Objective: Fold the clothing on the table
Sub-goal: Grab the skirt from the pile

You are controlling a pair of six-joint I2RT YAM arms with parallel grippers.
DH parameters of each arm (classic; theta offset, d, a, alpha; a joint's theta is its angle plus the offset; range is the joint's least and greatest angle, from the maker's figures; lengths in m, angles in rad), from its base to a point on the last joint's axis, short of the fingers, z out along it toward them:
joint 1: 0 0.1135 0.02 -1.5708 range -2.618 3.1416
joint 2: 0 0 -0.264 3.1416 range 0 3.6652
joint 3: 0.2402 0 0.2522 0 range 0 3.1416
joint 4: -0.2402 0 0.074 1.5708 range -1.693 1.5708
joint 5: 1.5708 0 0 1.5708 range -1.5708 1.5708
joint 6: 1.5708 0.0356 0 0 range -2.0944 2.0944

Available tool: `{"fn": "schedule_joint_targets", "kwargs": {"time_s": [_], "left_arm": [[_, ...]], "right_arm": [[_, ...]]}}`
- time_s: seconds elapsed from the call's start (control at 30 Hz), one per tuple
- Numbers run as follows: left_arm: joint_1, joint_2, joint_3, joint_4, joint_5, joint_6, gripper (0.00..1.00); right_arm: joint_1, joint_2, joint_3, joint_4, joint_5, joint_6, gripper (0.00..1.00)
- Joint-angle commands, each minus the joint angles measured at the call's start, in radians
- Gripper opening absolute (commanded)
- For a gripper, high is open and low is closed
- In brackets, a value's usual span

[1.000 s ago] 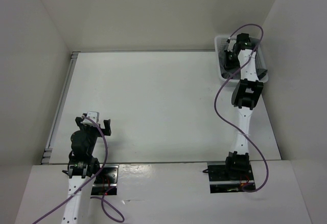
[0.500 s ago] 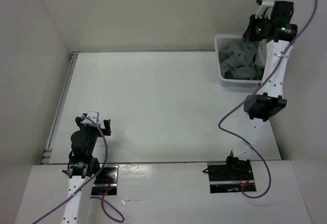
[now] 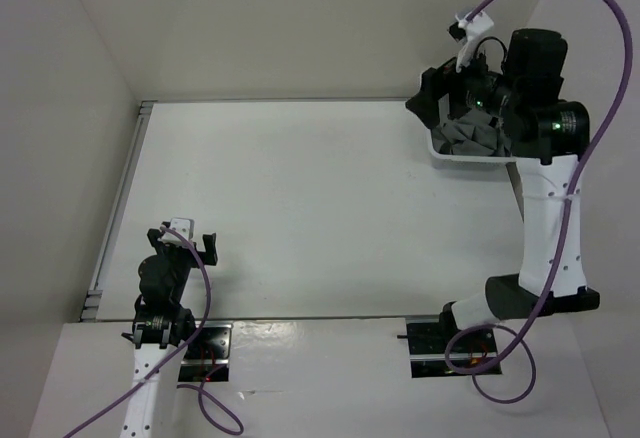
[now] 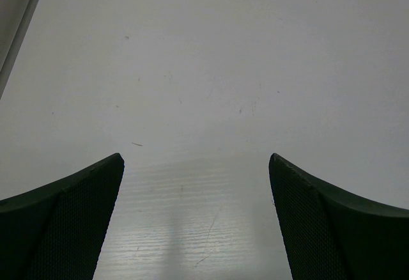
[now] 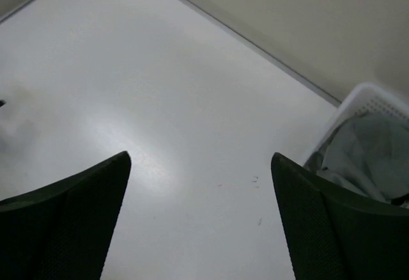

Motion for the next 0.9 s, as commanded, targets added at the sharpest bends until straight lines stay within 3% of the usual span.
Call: {"fn": "schedule_joint_targets", "kwargs": {"time_s": [0.0, 0.17, 0.4, 0.63, 0.87], "left_arm": [[-0.004, -0.136, -0.038, 0.031, -0.003, 0.013, 1.00], [-0.004, -0.136, -0.038, 0.031, -0.003, 0.013, 1.00], [-0.004, -0.136, -0.038, 0.031, -0.003, 0.013, 1.00], [-0.004, -0.136, -0.038, 0.031, -0.003, 0.013, 1.00], [-0.004, -0.136, -0.038, 0.031, -0.003, 0.013, 1.00]], "right_arm": [[-0.053, -0.026, -0.270, 0.193, 0.192, 0.021, 0.98], [-0.096, -0.099, -0.562, 0.331, 0.376, 0.009, 0.98], [-0.218, -0.030, -0.730, 0.460, 0.410, -0.039, 0.98], [-0.285, 0.133, -0.709, 0.539, 0.355, -0.059, 0.98], [-0.316, 0.355, -0.563, 0.539, 0.313, -0.068, 0.98]]}}
